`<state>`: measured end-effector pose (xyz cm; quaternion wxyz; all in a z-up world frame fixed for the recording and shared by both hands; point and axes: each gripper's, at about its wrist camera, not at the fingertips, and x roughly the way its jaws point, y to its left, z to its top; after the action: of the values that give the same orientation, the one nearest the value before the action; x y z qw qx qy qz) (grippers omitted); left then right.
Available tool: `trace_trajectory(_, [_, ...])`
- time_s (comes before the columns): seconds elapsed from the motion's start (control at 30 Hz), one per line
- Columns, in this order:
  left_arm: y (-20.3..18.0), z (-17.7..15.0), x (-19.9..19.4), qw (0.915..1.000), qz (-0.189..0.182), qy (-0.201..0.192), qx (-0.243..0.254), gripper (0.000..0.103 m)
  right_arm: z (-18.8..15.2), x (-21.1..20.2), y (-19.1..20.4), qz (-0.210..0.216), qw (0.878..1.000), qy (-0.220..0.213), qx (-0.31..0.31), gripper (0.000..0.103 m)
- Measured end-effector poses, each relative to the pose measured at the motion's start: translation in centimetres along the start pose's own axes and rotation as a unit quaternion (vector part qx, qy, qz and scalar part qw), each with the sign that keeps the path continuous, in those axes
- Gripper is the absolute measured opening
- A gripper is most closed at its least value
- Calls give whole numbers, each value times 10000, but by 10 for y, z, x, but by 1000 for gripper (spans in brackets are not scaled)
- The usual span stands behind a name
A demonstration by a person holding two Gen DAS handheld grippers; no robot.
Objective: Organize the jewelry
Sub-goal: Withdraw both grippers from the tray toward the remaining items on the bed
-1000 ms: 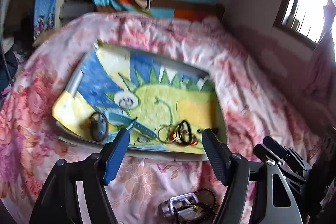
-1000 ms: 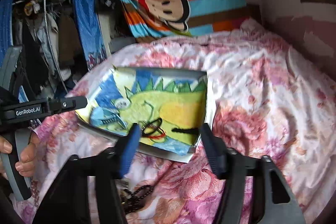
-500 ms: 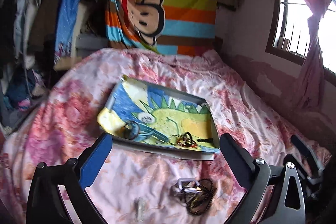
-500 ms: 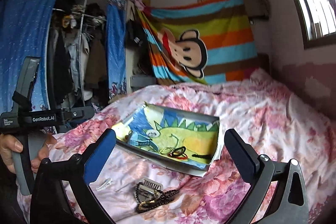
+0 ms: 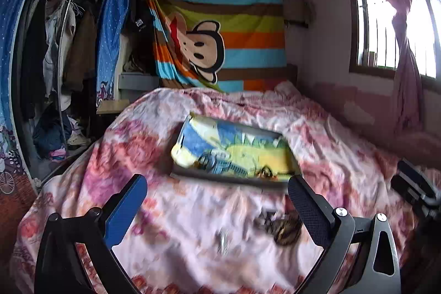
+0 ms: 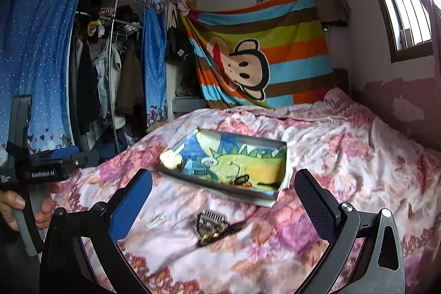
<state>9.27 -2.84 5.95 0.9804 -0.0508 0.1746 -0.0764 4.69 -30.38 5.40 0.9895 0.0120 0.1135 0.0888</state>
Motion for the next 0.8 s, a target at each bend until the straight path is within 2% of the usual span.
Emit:
trace_trajectory(0.2, [11, -30, 4, 9985, 36, 500, 223, 103, -24, 7, -4, 4, 9976, 654, 219, 101])
trace_trajectory(0.4, [11, -56, 14, 9951, -16, 917, 375, 103, -51, 32, -9, -164, 9884, 1485, 264, 101])
trace_trajectory(0.57, [3, -69, 28, 9866, -92, 1483, 678, 103, -64, 49, -11, -252, 9799, 1956, 303, 101])
trace_trajectory(0.8, [0, -83, 49, 9738, -70, 2129, 801, 103, -79, 67, -15, -400, 9655, 2548, 343, 101])
